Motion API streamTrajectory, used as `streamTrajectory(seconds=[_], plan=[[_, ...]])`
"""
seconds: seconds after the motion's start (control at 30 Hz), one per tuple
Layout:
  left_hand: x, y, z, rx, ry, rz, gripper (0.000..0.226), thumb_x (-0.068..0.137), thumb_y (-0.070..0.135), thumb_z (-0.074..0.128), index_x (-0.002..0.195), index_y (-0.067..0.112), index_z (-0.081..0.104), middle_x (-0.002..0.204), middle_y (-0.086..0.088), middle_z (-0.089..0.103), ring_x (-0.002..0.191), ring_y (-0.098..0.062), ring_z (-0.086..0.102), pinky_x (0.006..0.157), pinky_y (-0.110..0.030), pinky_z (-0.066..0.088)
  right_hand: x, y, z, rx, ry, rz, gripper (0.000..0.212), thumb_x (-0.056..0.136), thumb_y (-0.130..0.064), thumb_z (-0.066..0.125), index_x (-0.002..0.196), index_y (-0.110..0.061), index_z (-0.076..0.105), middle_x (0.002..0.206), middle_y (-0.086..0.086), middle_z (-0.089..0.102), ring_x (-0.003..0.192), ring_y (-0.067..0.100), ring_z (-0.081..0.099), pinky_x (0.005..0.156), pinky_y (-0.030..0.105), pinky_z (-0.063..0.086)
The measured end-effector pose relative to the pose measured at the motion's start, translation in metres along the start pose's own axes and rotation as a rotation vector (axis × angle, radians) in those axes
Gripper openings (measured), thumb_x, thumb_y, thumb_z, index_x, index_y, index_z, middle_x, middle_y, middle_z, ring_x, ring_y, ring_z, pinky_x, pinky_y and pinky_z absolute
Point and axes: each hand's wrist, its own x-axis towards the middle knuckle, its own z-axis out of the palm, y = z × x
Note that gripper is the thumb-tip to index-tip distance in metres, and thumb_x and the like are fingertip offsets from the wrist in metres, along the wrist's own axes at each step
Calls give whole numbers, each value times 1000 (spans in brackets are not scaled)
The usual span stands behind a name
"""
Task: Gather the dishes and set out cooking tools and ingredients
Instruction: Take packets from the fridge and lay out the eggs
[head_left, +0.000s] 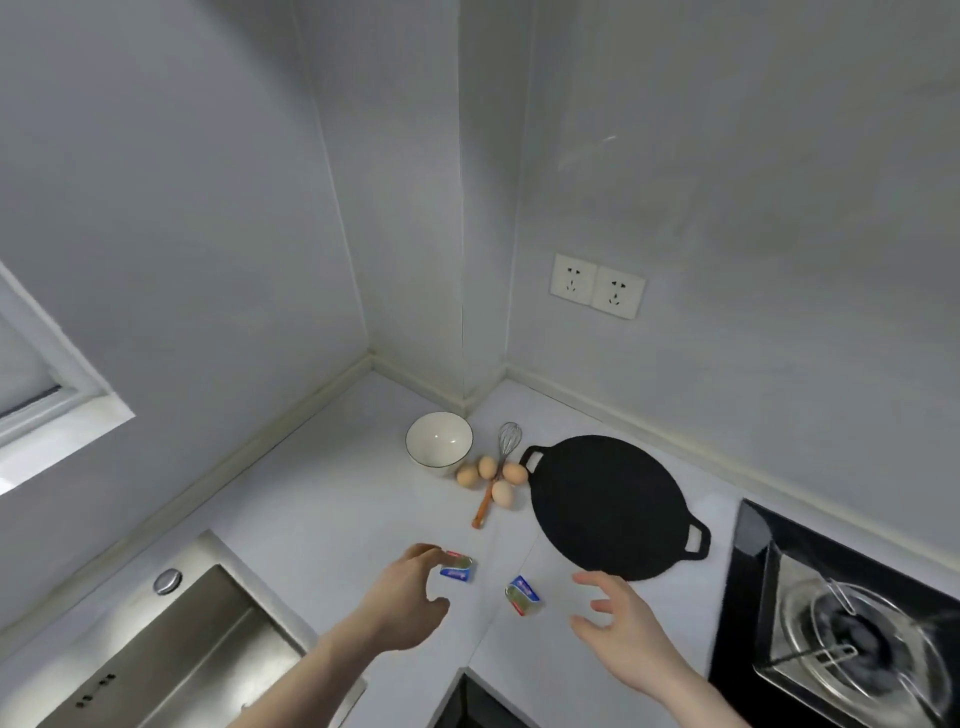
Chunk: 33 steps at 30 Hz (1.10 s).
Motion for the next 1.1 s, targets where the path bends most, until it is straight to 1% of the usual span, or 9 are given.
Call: streamTrajectory(seconds=[0.13, 0.23, 0.3, 0.4, 0.47, 0.6, 0.77, 0.9, 1.1], plan=[[46, -4, -2, -9, -59, -4, 48, 85, 19, 59, 132, 27, 57, 140, 11, 48, 123, -11, 55, 97, -13, 38, 23, 6, 0, 5, 16, 87, 45, 90, -28, 67, 131, -38, 52, 136, -18, 44, 120, 7, 54, 82, 15, 49], [67, 1, 1, -37, -88, -22, 46, 88, 18, 58, 133, 25, 56, 136, 8, 47, 116, -14, 60, 90, -15, 43, 39, 13, -7, 84, 59, 186, 46, 90, -22, 68, 133, -31, 55, 137, -11, 50, 115, 11, 58, 82, 21, 48], [84, 4, 2, -43, -97, -38, 46, 88, 21, 60, 133, 26, 56, 135, 5, 47, 116, -16, 60, 91, -20, 46, 51, 17, -10, 126, 98, 239, 47, 90, -18, 68, 135, -26, 55, 134, -8, 52, 108, 11, 61, 85, 23, 46], [107, 11, 1, -47, -93, -43, 49, 83, 19, 60, 131, 26, 56, 132, 4, 47, 111, -18, 60, 82, -24, 51, 64, 28, -13, 105, 131, 301, 52, 90, -15, 67, 139, -20, 53, 137, -3, 50, 106, 14, 58, 93, 24, 42], [122, 17, 0, -18, -90, -40, 47, 81, 18, 59, 128, 25, 56, 130, 3, 48, 110, -19, 60, 84, -25, 50, 72, 37, -13, 70, 146, 330, 54, 88, -15, 67, 140, -19, 52, 140, 1, 48, 105, 15, 59, 93, 25, 43], [148, 25, 2, 30, -61, -46, 50, 82, 17, 60, 131, 24, 54, 131, 2, 49, 109, -21, 61, 91, -29, 49, 88, 46, -14, -1, 138, 342, 55, 88, -16, 65, 141, -21, 50, 126, -2, 42, 104, 18, 60, 93, 29, 50], [171, 28, 4, 29, 16, -107, 53, 86, 21, 65, 137, 24, 50, 139, 0, 48, 116, -23, 60, 96, -31, 51, 124, 27, -7, -47, 117, 261, 51, 88, -17, 67, 138, -23, 54, 127, -3, 49, 103, 13, 60, 95, 31, 53], [178, 23, 5, 65, 77, -151, 51, 88, 25, 65, 136, 24, 49, 146, 1, 41, 116, -26, 61, 94, -37, 52, 156, -6, 6, -126, 51, 146, 48, 93, -22, 67, 137, -30, 52, 136, -7, 46, 116, 15, 58, 94, 31, 54], [191, 17, 9, 118, 117, -102, 50, 93, 23, 59, 141, 24, 42, 156, 4, 29, 118, -28, 60, 92, -39, 51, 205, -46, 39, -317, 19, -83, 53, 93, -26, 68, 142, -31, 48, 140, -7, 44, 124, 15, 55, 100, 29, 51]])
